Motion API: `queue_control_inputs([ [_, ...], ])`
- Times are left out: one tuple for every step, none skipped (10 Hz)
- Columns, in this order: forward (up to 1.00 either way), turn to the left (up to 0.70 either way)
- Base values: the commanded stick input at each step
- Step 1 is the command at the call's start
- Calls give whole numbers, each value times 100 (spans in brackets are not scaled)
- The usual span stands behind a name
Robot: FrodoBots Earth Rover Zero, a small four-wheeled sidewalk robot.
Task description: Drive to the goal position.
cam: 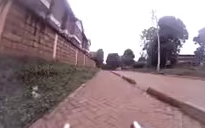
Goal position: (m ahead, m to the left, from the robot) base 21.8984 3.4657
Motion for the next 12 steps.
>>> queue_control_inputs([
  [70,0],
  [70,0],
  [70,0],
  [70,0],
  [70,0],
  [70,0],
  [70,0],
  [70,1],
  [70,4],
  [70,0],
  [70,1],
  [70,0],
])
